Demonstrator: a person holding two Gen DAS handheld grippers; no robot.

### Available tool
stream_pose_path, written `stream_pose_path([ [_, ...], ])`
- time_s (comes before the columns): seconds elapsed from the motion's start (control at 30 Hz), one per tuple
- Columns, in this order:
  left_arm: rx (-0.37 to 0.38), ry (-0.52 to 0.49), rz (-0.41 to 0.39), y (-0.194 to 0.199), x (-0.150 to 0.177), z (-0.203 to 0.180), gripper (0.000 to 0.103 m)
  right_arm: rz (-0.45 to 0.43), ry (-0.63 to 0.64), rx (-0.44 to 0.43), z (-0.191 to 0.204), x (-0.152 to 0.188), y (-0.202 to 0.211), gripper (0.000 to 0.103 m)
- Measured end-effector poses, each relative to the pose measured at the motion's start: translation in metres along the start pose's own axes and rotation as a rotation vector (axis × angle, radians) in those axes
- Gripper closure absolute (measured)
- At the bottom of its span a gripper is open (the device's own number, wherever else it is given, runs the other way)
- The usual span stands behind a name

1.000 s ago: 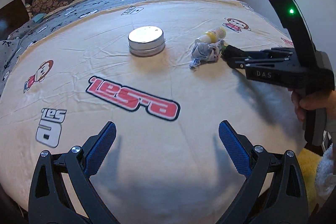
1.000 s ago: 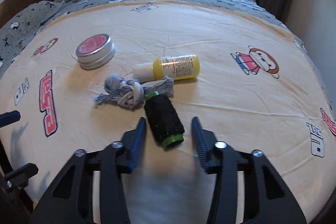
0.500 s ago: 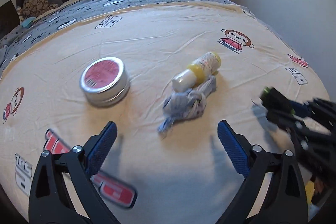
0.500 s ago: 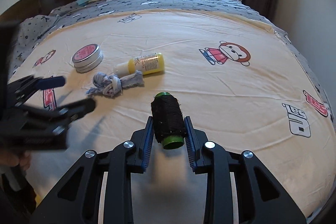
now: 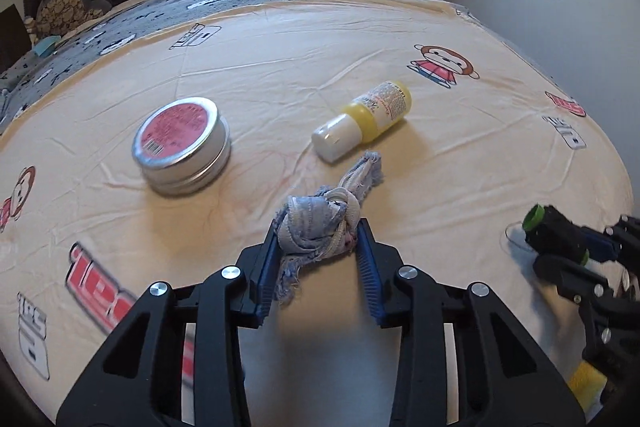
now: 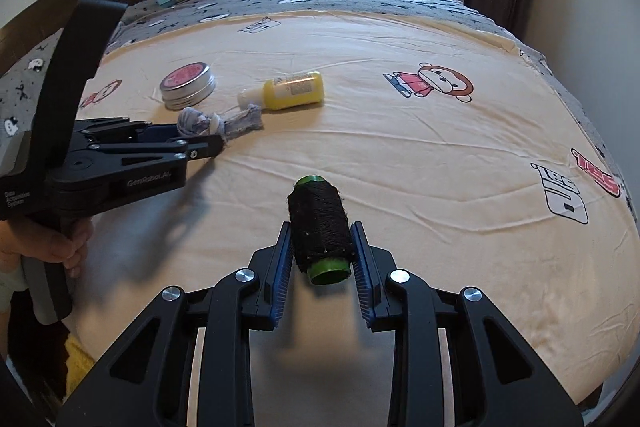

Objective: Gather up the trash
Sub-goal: 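Grasp the fuzzy hair tie with the left tool while the right tool grasps the black-green roller, then lower the hair tie and roller below the bed edge to the bin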

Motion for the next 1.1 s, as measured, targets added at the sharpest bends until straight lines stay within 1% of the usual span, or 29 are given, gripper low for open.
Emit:
stream_pose_path([
  [0.2,-0.008,-0.014,-0.044,0.058,0.039,-0.003,0.069,-0.028,0.017,-0.013,0.016,0.018,0.030,0.073],
  [0.33,0.010,-0.033,-0.091,0.101,0.067,-0.014,0.068,-0.054,0.025,-0.044,0.028,0.033,0.057,0.073],
  [0.4,0.016,-0.046,-0.115,0.121,0.082,-0.021,0.068,-0.070,0.034,-0.073,0.035,0.045,0.074,0.073],
  [0.47,0.017,-0.060,-0.137,0.141,0.100,-0.029,0.068,-0.080,0.046,-0.081,0.041,0.058,0.087,0.073],
  [0.57,0.015,-0.061,-0.139,0.155,0.128,-0.038,0.068,-0.075,0.066,-0.091,0.051,0.082,0.101,0.073],
  [0.63,0.022,-0.057,-0.120,0.159,0.155,-0.045,0.068,-0.061,0.072,-0.101,0.056,0.099,0.106,0.073],
  [0.73,0.070,-0.029,-0.058,0.156,0.195,-0.055,0.068,-0.022,0.080,-0.100,0.063,0.125,0.105,0.073],
  [0.83,0.103,-0.022,0.013,0.149,0.230,-0.063,0.068,0.054,0.055,-0.163,0.074,0.156,0.099,0.073],
  [0.87,0.110,-0.020,0.030,0.147,0.238,-0.066,0.068,0.078,0.046,-0.183,0.077,0.166,0.097,0.073],
  [0.93,0.127,-0.012,0.076,0.139,0.258,-0.069,0.068,0.108,0.036,-0.187,0.081,0.181,0.093,0.073],
  [1.0,0.129,0.003,0.127,0.126,0.275,-0.068,0.068,0.153,0.012,-0.204,0.084,0.197,0.087,0.073],
  [1.1,0.124,0.022,0.189,0.109,0.294,-0.063,0.068,0.197,0.006,-0.191,0.085,0.213,0.076,0.073],
])
Point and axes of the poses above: each gripper's, at about its wrist camera, not at the fingertips, and y roughly against the way its jaws point, z to its left, x to its underside, the point moved 9 cm from there along -y, roughly the way its jaws point, and after that the axes turned 8 degrees about x, right-handed, at the moved point
